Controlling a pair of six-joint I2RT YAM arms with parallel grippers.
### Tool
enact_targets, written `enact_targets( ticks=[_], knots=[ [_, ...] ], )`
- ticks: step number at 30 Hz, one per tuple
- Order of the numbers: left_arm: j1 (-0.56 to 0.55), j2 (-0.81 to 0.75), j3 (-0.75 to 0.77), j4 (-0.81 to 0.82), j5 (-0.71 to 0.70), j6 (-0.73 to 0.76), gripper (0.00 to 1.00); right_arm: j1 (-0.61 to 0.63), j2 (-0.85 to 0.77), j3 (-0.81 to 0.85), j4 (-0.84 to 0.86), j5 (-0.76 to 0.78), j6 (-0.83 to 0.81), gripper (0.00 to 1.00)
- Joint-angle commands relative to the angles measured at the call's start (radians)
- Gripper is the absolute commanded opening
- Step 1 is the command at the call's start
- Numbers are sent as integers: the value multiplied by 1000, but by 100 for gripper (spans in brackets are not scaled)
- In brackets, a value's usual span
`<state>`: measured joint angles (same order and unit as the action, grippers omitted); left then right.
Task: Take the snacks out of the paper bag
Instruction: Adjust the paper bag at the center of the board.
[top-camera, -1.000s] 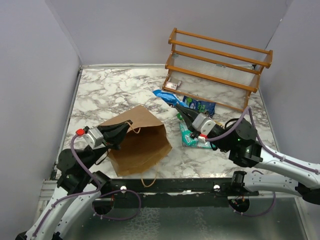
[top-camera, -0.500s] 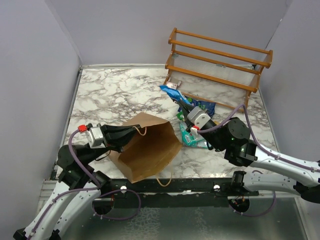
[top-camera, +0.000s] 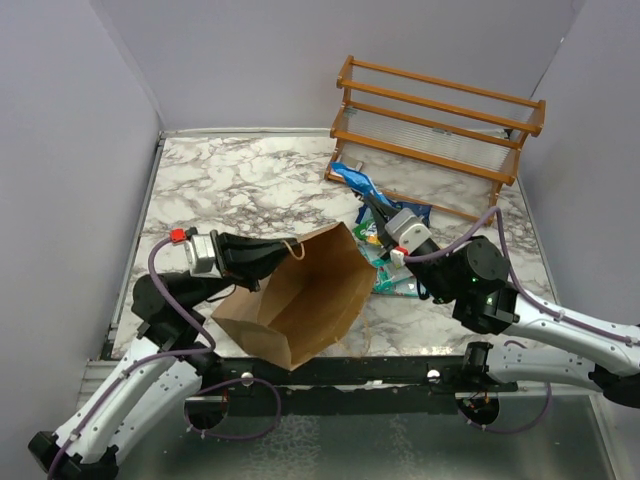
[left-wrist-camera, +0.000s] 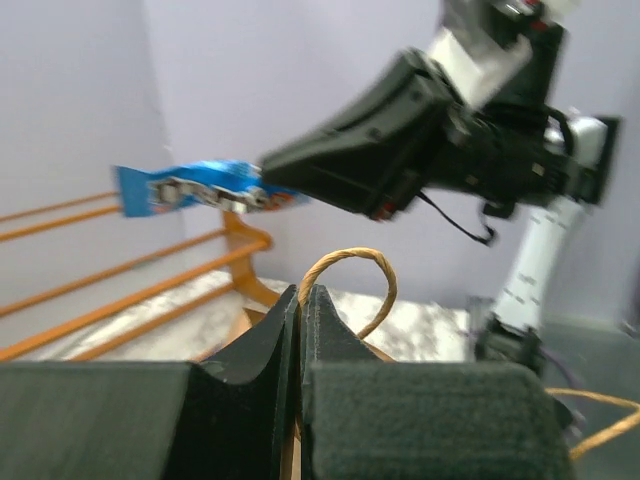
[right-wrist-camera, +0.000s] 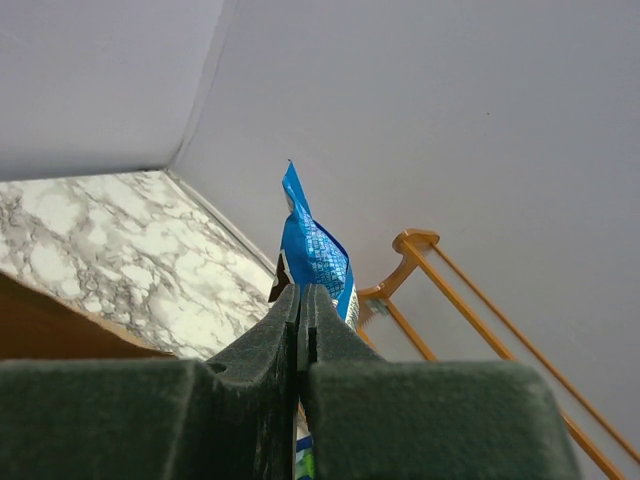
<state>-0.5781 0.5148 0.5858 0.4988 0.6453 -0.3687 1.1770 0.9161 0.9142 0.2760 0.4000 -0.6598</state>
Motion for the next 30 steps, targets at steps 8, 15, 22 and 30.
enact_targets(
  ticks=[8,15,22,30],
  knots=[
    [0,302,180,170,-648,-67,0,1,-28,32,148,207,-31,1],
    [0,370,246,113,-943,-154,0,0,-1,81,109,288,-28,1],
    [3,266,208,-227,-1318,-252,0,0,32,88,76,324,-13,1],
    [38,229,217,-537,-1470,-359,0,0,87,122,7,289,81,1]
  ],
)
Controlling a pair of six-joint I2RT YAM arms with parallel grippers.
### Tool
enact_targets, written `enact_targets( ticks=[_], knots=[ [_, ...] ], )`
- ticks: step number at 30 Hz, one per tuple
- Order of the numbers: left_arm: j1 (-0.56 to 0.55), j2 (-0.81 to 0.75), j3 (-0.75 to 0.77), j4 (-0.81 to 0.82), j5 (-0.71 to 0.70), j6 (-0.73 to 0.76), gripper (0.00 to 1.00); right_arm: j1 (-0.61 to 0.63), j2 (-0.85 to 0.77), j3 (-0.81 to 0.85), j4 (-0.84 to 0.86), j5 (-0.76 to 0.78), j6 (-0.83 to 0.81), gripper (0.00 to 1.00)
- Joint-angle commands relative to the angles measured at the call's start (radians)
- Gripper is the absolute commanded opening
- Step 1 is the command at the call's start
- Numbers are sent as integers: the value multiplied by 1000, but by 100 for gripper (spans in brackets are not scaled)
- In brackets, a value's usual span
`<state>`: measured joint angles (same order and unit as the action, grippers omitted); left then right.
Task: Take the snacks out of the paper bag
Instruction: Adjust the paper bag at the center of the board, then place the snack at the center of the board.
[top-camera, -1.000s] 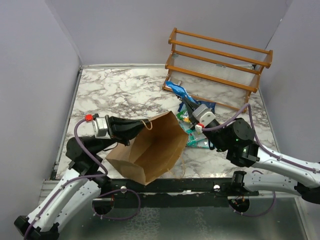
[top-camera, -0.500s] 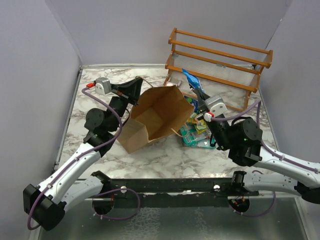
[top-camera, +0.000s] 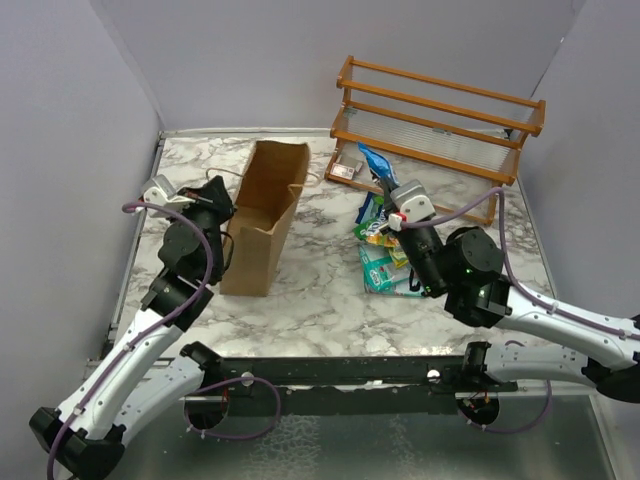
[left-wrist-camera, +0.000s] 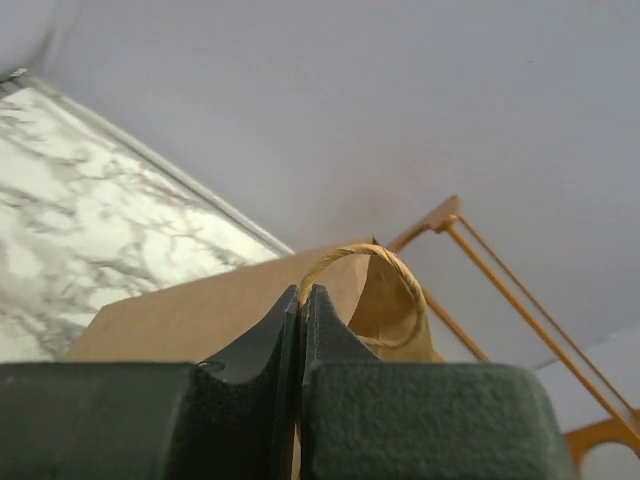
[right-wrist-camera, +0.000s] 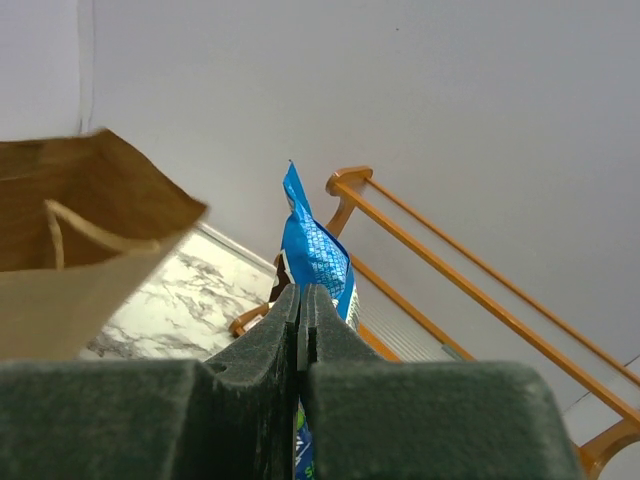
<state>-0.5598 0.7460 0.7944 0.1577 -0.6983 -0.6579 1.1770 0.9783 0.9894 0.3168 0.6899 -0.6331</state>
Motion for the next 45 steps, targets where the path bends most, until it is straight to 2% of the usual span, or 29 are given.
enact_targets(
  ticks=[1,8,16,23,29,33,39,45],
  knots=[
    [27,0,8,-218,-132,-79,0,1,33,53,-43,-1,61,1],
    [47,-43,-13,-329,-215,-100,0,1,52,64,-97,8,119,1],
    [48,-120,-73,-314,-220,-93,16,-35,79,56,-166,-63,257,1],
    [47,-146,-58,-332,-203,-83,44,-294,86,1,-268,-351,554,1],
    [47,-185,-63,-335,-202,-52,56,-497,26,-120,-289,-464,734,1],
    [48,-198,-62,-336,-208,-28,61,-609,-41,-220,-312,-455,816,1],
    [47,-196,-40,-340,-216,10,70,-775,-148,-331,-383,-327,891,2],
    [47,-187,0,-344,-202,59,87,-823,-204,-396,-411,-248,919,1]
  ],
)
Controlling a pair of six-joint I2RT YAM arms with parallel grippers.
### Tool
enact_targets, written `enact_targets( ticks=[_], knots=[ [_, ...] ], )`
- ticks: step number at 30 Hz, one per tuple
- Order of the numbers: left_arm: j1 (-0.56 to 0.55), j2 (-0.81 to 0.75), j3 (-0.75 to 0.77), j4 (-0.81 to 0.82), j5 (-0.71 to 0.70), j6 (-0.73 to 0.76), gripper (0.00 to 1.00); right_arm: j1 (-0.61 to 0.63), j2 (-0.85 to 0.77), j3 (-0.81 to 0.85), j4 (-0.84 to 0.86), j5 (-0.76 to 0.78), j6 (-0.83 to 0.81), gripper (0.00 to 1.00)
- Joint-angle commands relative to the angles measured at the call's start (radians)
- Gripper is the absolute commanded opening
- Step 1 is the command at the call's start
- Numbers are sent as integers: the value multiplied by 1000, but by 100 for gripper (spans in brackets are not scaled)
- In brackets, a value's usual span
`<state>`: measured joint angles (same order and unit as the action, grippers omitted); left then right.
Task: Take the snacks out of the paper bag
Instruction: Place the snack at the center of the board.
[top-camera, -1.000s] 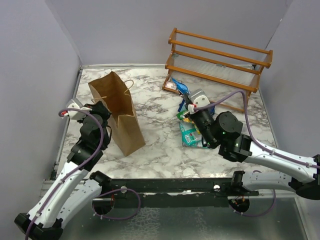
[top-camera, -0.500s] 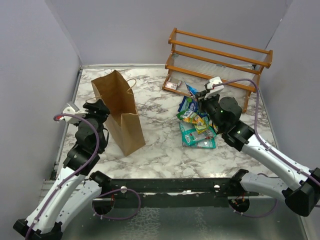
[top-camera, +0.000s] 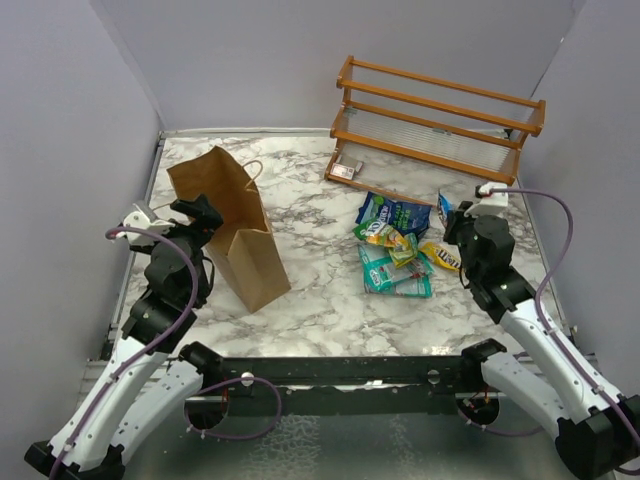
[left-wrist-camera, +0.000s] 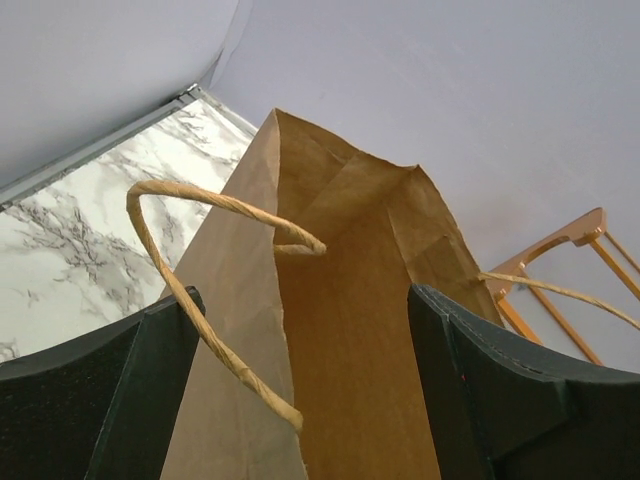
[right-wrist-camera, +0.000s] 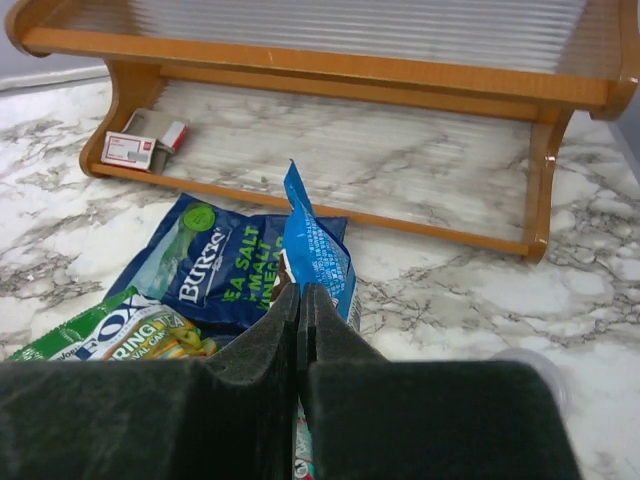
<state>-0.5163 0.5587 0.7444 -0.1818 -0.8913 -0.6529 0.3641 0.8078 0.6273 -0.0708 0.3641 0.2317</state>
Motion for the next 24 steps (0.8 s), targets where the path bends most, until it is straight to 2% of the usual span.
enact_targets(
  ticks=[1,4,5,11,18,24],
  knots=[
    [4,-2,56,-6,-4,60,88,-11,-33,-42,-26,77,66,1],
    [4,-12,69,-2,8,80,98,-15,-25,-63,-48,73,120,1],
    [4,-16,74,-1,10,88,99,-17,-23,-69,-58,73,145,1],
    [4,-39,84,42,31,170,99,-46,-20,-132,-50,21,245,1],
    [4,-16,91,32,27,196,96,-70,-1,-176,-1,-9,251,1],
    [4,85,154,-78,-87,129,96,-77,10,-199,23,-10,256,3]
  ],
)
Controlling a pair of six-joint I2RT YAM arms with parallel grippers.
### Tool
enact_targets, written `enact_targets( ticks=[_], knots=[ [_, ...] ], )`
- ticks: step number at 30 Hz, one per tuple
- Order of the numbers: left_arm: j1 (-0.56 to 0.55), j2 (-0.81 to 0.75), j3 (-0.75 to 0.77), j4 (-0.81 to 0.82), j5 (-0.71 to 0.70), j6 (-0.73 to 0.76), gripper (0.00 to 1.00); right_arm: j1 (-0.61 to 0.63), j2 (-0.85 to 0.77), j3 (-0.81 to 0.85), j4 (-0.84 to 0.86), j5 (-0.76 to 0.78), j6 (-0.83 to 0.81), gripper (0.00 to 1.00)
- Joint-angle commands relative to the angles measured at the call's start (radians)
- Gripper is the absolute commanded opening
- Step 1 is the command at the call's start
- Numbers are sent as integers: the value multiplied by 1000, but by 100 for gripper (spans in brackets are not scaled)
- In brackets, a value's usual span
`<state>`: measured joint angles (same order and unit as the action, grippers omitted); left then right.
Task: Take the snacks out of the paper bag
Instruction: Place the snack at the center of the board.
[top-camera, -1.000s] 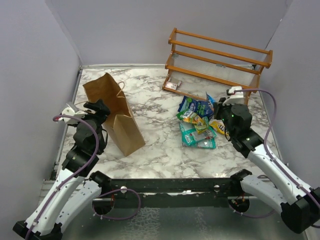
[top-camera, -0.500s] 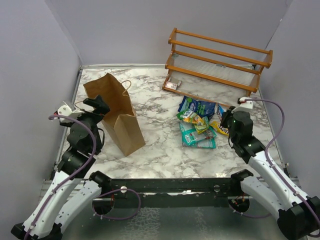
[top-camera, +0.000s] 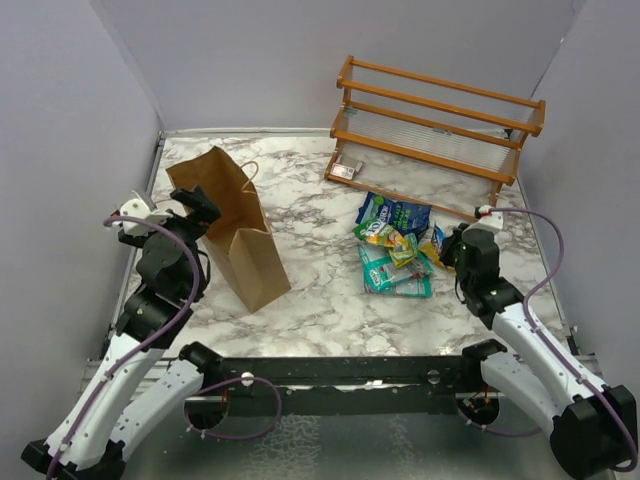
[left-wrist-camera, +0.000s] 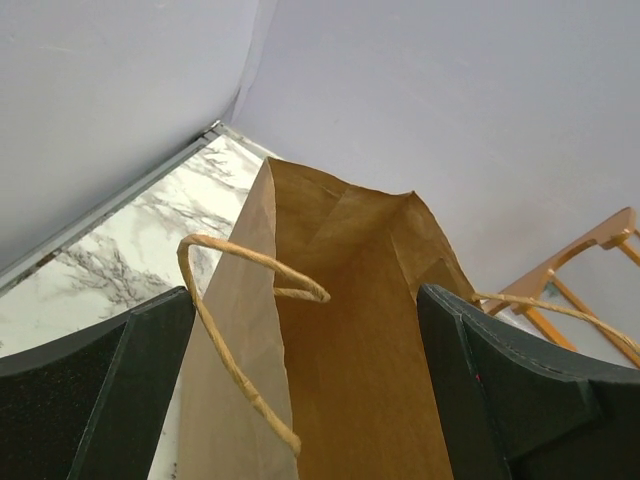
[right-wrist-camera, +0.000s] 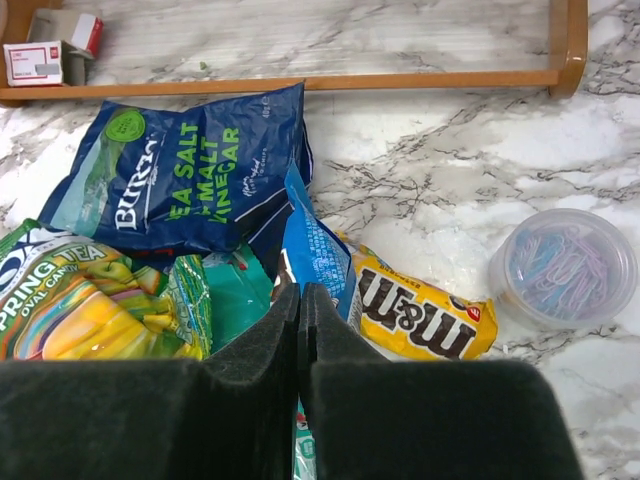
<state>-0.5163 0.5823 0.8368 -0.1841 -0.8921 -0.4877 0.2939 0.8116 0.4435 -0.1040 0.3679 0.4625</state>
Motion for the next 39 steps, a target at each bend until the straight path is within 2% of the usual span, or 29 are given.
enact_targets(
  ticks=[1,4,5,7,9,10,11,14,18,21,28,32,35,39],
  knots=[
    [4,84,76,-95,-100,-49,96,-8,9,-20,60,-12,30,6],
    [4,135,107,-119,-115,-58,96,-10,24,-42,76,-13,47,13],
    [4,145,113,-118,-116,-57,94,-11,30,-46,80,-11,50,19],
    [4,159,119,-96,-119,-42,87,-12,37,-46,77,-9,51,43],
    [4,166,125,-80,-122,-30,75,-12,28,-31,69,-15,33,72],
    [4,168,127,-76,-128,-23,69,-12,19,-17,64,-23,18,82],
    [4,171,129,-72,-139,-20,63,-12,11,-3,62,-34,-4,88],
    [4,180,123,-56,-181,-5,44,-12,-6,63,64,-105,-77,99],
    [4,184,115,12,-177,43,18,-12,22,177,62,-282,-149,99],
    [4,178,95,155,-99,167,0,-12,62,248,41,-430,-162,99],
    [6,203,85,406,157,448,0,-10,145,348,52,-807,-140,99],
    [18,284,144,452,340,575,0,-6,163,388,20,-862,-131,99],
    [37,325,164,463,620,654,0,-4,161,404,-4,-874,-145,99],
    [44,328,152,454,1143,731,0,-3,157,421,-27,-961,-165,99]
  ],
)
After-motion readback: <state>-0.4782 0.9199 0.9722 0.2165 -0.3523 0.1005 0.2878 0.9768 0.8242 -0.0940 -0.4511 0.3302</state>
